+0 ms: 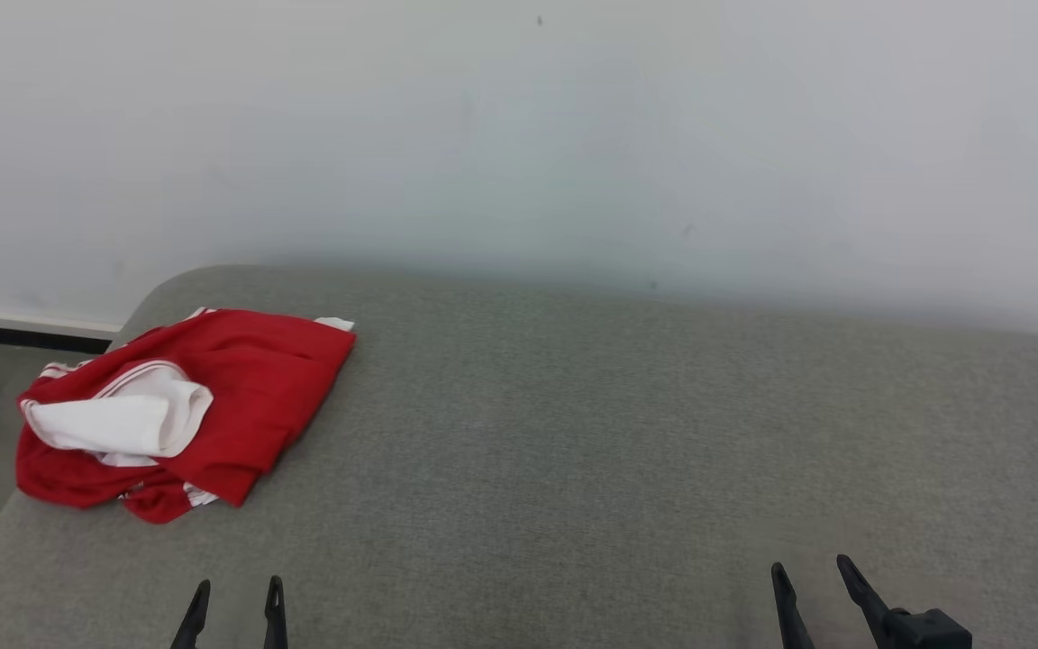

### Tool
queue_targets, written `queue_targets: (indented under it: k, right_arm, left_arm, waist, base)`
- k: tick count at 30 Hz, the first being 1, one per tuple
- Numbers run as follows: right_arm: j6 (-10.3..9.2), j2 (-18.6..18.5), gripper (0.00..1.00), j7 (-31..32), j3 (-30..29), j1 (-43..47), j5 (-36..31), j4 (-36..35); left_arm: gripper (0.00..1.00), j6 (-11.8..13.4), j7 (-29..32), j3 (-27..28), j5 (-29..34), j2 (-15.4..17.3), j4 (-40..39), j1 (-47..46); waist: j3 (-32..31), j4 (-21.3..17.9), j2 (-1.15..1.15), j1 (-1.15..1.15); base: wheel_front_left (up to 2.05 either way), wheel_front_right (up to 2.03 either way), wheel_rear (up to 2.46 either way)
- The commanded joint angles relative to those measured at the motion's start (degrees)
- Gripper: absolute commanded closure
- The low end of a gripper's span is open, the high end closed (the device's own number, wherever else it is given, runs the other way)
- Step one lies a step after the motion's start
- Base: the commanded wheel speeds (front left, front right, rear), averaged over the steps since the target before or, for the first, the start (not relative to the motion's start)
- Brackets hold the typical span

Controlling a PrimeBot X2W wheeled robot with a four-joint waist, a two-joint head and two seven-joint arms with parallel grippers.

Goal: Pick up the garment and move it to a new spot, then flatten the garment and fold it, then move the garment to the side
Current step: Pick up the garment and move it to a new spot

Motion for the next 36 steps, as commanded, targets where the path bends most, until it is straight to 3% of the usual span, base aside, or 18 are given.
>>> queue_targets:
  k: [1, 16, 36]
  right_arm:
    - [0.17, -0.1, 0.00, -0.5, 0.1, 0.0, 0.7, 0.4]
    - [0.16, -0.1, 0.00, -2.5, 1.7, -1.1, 2.8, 3.1]
    - [0.11, -0.1, 0.00, -3.4, 4.1, -4.5, 3.2, 5.9]
  left_arm:
    - [0.00, 0.2, -0.2, 0.3, 0.4, 0.4, -0.2, 1.1]
    - [0.00, 0.2, -0.2, 1.4, 0.2, 2.2, -0.4, 0.9]
    - [0.00, 1.3, -0.2, 3.4, -0.3, 2.2, -2.8, 2.6]
  waist:
    - [-0.2, 4.7, 0.00, 0.00]
    - [0.2, 16.6, 0.00, 0.00]
    - [1.8, 18.1, 0.00, 0.00]
  base:
    - [0.00, 0.00, 0.00]
    - [0.00, 0.00, 0.00]
    - [0.00, 0.00, 0.00]
